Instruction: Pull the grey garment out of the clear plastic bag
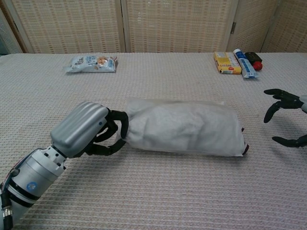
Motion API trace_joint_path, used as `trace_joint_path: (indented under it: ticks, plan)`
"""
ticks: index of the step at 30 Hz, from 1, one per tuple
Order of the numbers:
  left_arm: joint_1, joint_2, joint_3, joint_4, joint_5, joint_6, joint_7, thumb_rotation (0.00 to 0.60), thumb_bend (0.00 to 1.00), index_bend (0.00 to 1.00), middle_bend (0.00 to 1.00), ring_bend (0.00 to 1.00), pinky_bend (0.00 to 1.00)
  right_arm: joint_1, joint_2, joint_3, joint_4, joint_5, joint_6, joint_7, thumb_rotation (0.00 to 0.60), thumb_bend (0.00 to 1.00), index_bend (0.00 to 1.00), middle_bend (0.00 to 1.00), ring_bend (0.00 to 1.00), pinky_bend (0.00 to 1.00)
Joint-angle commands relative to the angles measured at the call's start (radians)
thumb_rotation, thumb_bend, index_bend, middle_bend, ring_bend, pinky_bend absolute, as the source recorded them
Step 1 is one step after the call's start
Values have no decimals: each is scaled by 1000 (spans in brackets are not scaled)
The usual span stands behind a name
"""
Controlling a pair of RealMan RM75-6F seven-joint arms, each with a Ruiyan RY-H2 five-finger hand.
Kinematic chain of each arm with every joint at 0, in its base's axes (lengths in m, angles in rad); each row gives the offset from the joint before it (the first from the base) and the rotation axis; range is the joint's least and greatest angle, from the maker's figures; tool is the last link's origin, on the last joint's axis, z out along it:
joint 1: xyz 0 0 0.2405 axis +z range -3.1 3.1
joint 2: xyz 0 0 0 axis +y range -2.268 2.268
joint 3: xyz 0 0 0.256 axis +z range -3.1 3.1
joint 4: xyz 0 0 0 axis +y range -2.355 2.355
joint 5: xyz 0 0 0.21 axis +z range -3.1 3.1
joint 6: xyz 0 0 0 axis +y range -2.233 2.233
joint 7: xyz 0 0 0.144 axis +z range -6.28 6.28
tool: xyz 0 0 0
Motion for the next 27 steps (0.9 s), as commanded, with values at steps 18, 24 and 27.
trace_joint_path:
  ticks: [18,24,27]
  plan:
    - [-16,26,-13,-36,-14,-3,17,600,592,789,1000,1000,1000,70,-171,34,103,58,-35,151,600,277,452,24,0,0]
    - [-18,31,-16,-42,-18,-5,16,600,594,790,1000,1000,1000,76,-199,31,105,74,-61,178,600,284,469,27,0,0]
    - [-19,34,-18,-43,-19,-4,18,600,596,790,1000,1000,1000,77,-210,25,102,75,-65,197,600,299,476,29,0,0]
